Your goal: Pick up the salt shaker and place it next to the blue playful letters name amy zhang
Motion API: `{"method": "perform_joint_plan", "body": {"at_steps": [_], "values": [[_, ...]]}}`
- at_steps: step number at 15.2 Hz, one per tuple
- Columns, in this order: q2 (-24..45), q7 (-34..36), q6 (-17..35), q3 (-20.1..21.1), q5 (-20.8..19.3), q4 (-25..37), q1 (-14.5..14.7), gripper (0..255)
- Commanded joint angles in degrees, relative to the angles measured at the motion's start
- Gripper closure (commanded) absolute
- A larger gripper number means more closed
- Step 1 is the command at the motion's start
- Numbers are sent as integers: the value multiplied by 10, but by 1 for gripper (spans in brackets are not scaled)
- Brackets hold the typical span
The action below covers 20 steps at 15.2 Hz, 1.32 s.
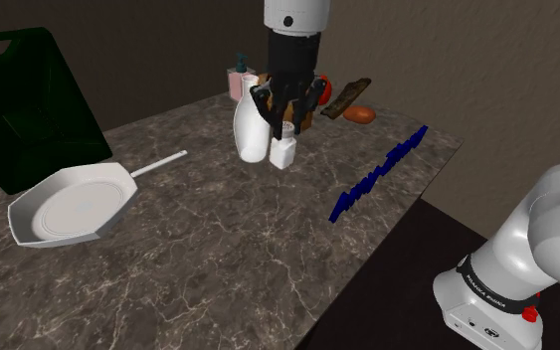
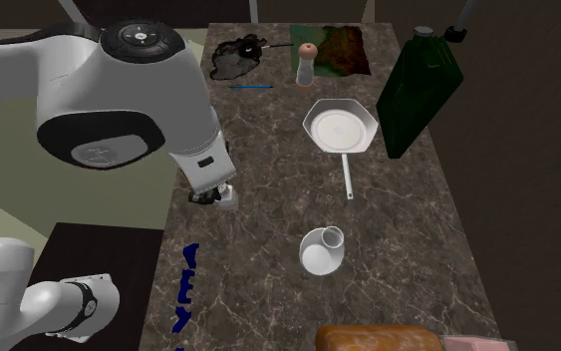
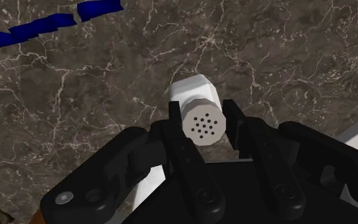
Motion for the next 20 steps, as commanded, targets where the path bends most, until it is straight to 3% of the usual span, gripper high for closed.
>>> {"method": "perform_joint_plan", "body": {"at_steps": [1,9,18,20], "values": [[-50,-23,-3,-15,13,-46,-2,255],[-224,-101,-36,-80,26,-191,-1,255],[-425,-185,-122,-171,-20,-313,-16,255],[-428,-185,-109,-170,-19,-330,-16,255]]}}
